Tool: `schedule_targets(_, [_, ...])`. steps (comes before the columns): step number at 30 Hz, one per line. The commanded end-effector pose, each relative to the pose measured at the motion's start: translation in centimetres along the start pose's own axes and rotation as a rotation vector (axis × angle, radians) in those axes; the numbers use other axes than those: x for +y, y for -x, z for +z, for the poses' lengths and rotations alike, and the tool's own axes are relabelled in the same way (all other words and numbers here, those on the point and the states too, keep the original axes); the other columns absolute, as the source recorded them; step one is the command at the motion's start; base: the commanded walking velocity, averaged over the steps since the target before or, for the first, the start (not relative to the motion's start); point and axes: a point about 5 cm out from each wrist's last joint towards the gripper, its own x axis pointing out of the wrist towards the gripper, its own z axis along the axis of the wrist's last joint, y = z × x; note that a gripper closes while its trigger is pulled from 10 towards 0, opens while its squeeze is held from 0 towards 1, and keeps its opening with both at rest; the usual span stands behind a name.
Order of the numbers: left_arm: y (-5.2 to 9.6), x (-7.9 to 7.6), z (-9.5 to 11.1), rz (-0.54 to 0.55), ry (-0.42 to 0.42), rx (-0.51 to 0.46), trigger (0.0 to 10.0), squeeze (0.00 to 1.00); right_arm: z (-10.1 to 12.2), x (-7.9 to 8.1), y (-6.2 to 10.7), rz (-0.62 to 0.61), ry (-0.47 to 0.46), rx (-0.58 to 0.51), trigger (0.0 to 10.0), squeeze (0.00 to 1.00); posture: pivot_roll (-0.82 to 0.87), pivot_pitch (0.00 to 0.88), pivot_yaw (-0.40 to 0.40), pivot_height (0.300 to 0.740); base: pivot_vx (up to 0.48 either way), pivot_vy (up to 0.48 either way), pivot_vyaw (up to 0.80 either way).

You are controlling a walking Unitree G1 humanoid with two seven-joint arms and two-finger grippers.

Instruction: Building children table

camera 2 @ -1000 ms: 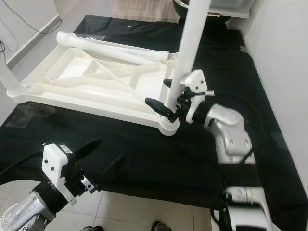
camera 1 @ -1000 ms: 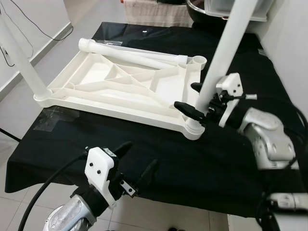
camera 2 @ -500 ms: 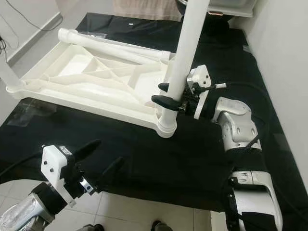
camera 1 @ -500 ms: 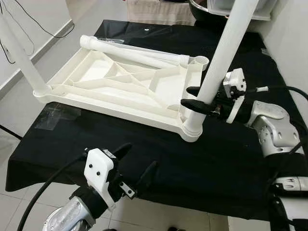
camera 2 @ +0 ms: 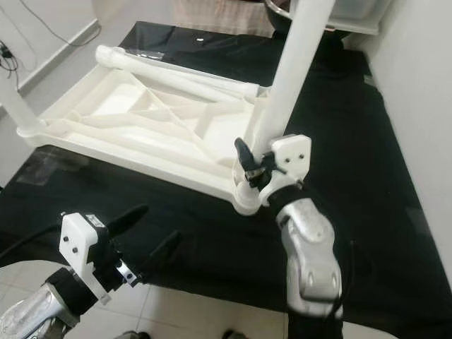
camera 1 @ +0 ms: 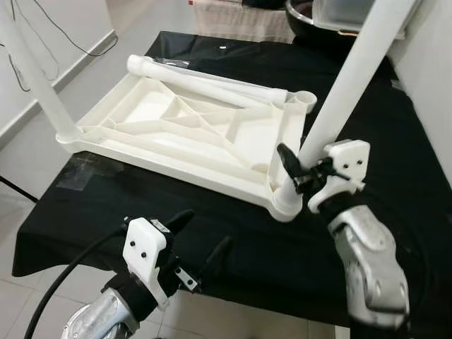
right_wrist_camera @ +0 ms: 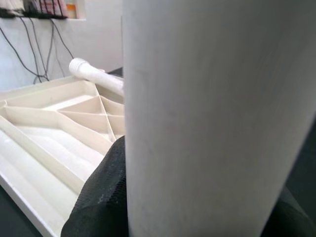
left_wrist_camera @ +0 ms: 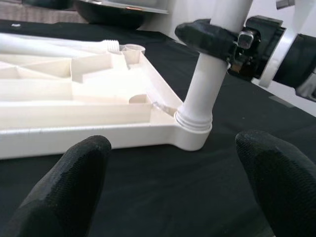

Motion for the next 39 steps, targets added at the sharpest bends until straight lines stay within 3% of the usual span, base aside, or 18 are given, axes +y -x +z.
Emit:
schedule_targets(1, [-0.1, -0.1, -0.1, -0.011, 0.014, 0.002, 10.0, 0.0, -3.2, -0.2, 0.3, -0.015, 0.076, 0.199, 0.0, 0.0, 0.11, 0.209, -0.059, 0.74, 0.0, 0.0, 0.0])
schedule_targets(5, [-0.1, 0.2, -0.1, -0.006, 0.008, 0.0, 10.0, 0.0, -1.9, 0.1, -1.3, -0.001, 0.089, 0.144, 0.0, 0.0, 0.1, 0.211, -0.063, 0.74, 0.0, 0.0, 0.0])
schedule_targets(8, [-0.1, 0.3, 0.0, -0.003, 0.006, -0.001, 10.0, 0.0, -2.0, 0.6, -1.3, 0.02, 0.06, 0.157, 0.0, 0.0, 0.11, 0.211, -0.06, 0.74, 0.0, 0.0, 0.0])
schedule_targets(9, [-0.1, 0.3, 0.0, -0.003, 0.005, -0.001, 10.0, 0.0, -2.0, 0.9, -1.1, 0.005, 0.057, 0.17, 4.5, 0.0, 0.1, 0.213, -0.057, 0.74, 0.0, 0.0, 0.0])
schedule_targets(10, [-0.1, 0.3, 0.0, -0.003, 0.005, -0.001, 10.0, 0.0, -2.0, 0.9, -1.1, 0.005, 0.057, 0.17, 4.5, 0.0, 0.1, 0.213, -0.057, 0.74, 0.0, 0.0, 0.0])
schedule_targets(11, [-0.1, 0.3, 0.0, -0.003, 0.005, 0.0, 10.0, 0.0, -2.0, 1.1, -1.0, 0.007, 0.053, 0.181, 10.0, 0.0, 0.1, 0.213, -0.056, 0.74, 0.0, 0.0, 0.0])
schedule_targets(12, [-0.2, 0.2, 0.0, -0.006, 0.006, 0.0, 10.0, 0.0, -1.8, 1.4, -1.0, 0.019, 0.012, 0.17, 10.0, 0.0, 0.1, 0.214, -0.057, 0.74, 0.0, 0.0, 0.0])
schedule_targets(13, [-0.2, 0.2, -0.1, -0.007, 0.008, 0.0, 10.0, 0.0, -1.5, 1.3, -1.2, 0.059, -0.037, 0.14, 10.0, 1.0, 0.1, 0.214, -0.056, 0.74, 0.0, 0.0, 0.0])
schedule_targets(17, [-0.2, 0.1, -0.1, -0.009, 0.009, 0.0, 10.0, 0.0, -1.2, 1.2, -1.4, 0.089, -0.072, 0.116, 10.0, 1.0, 0.1, 0.214, -0.056, 0.74, 0.0, 0.0, 0.0])
schedule_targets(18, [-0.3, 0.1, -0.1, -0.009, 0.011, -0.001, 10.0, 0.0, -0.6, 0.8, -1.9, 0.163, -0.117, 0.07, 10.0, 1.0, 0.1, 0.215, -0.058, 0.74, 0.0, 0.0, 0.0])
schedule_targets(19, [-0.3, 0.1, -0.1, -0.009, 0.011, -0.001, 10.0, 0.0, -0.6, 0.8, -1.9, 0.163, -0.117, 0.07, 10.0, 1.0, 0.1, 0.215, -0.058, 0.74, 0.0, 0.0, 0.0])
schedule_targets(22, [-0.3, 0.0, 0.0, -0.008, 0.015, -0.003, 10.0, 0.0, 0.6, -0.1, -2.8, 0.424, -0.14, -0.012, 10.0, 1.0, 0.1, 0.222, -0.059, 0.74, 0.0, 0.0, 0.0])
schedule_targets(24, [-0.3, 0.0, 0.0, -0.007, 0.017, -0.005, 10.0, 0.0, 0.6, -0.3, -2.9, 0.479, -0.132, -0.017, 10.0, 1.0, 0.1, 0.223, -0.058, 0.74, 0.0, 0.0, 0.0])
schedule_targets(25, [-0.3, -0.1, 0.0, -0.005, 0.019, -0.006, 10.0, 0.0, 0.4, -0.5, -3.1, 0.516, -0.116, -0.014, 10.0, 0.57, 0.11, 0.227, -0.054, 0.74, 0.0, 0.0, 0.0])
schedule_targets(26, [-0.3, -0.1, 0.1, -0.007, 0.02, -0.007, 10.0, 0.0, 0.1, -0.8, -3.3, 0.56, -0.098, 0.0, 10.0, 0.0, 0.11, 0.228, -0.055, 0.74, 0.0, 0.0, 0.0])
schedule_targets(37, [-0.2, -0.2, 0.2, -0.005, 0.016, -0.006, 10.0, 0.0, 0.4, -2.8, -5.6, 0.683, -0.055, 0.029, 10.0, 0.0, 0.14, 0.234, -0.061, 0.74, 0.0, 0.0, 0.0])
schedule_targets(38, [-0.1, -0.1, 0.3, -0.003, 0.013, -0.005, 10.0, 0.0, 0.7, -3.0, -6.1, 0.701, -0.054, 0.02, 6.5, 0.0, 0.14, 0.234, -0.061, 0.74, 0.0, 0.0, 0.0])
schedule_targets(39, [-0.1, -0.1, 0.3, -0.003, 0.01, -0.004, 10.0, 0.0, 0.9, -3.4, -6.5, 0.716, -0.063, 0.014, 0.0, 0.0, 0.14, 0.234, -0.061, 0.74, 0.0, 0.0, 0.0])
